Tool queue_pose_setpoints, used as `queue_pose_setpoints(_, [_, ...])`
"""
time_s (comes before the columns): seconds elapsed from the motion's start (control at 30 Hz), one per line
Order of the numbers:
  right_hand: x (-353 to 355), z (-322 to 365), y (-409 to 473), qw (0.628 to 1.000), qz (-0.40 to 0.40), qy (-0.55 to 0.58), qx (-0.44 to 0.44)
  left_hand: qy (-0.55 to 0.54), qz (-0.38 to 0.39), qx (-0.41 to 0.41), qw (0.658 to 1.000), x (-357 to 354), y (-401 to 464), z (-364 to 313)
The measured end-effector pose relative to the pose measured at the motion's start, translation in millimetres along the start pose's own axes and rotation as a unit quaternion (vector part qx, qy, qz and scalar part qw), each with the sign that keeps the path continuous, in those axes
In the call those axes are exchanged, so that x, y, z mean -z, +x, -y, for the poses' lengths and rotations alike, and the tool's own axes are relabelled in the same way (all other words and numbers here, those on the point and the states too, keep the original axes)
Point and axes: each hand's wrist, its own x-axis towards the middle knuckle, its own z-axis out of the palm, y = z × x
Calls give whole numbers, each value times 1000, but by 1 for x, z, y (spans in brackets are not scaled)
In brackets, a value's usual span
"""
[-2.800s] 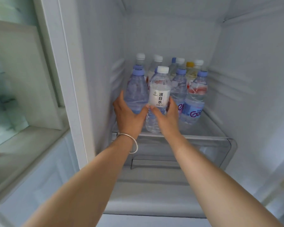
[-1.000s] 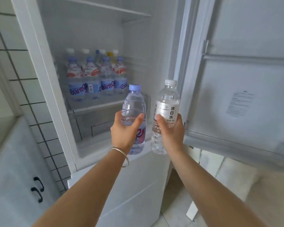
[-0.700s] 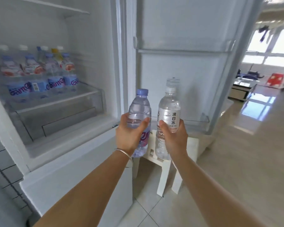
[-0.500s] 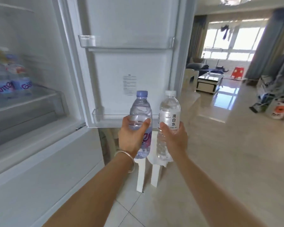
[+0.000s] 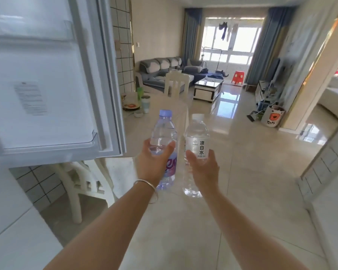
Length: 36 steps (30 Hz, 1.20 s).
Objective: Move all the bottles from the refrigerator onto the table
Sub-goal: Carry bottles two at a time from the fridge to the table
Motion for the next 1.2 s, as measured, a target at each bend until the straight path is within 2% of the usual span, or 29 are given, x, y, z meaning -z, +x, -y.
queue_pose_setpoints(0.17, [-14, -18, 83, 1000, 8, -7, -2, -10, -5, 25, 1000, -60, 66, 22])
queue_pose_setpoints(0.37, [-65, -31, 204, 1000, 21, -20, 2, -19, -29, 37, 999, -120, 174, 56])
queue_pose_setpoints(0.67, [-162, -42, 361, 998, 63, -15, 10, -10, -86, 70, 994, -165, 330, 95])
queue_pose_setpoints(0.9, [-279, -64, 468, 979, 201, -36, 24, 24, -189, 104, 976, -165, 451, 141])
queue_pose_setpoints(1.2, [-445, -68, 565, 917, 397, 10, 31, 57, -355, 140, 923, -135, 584, 183])
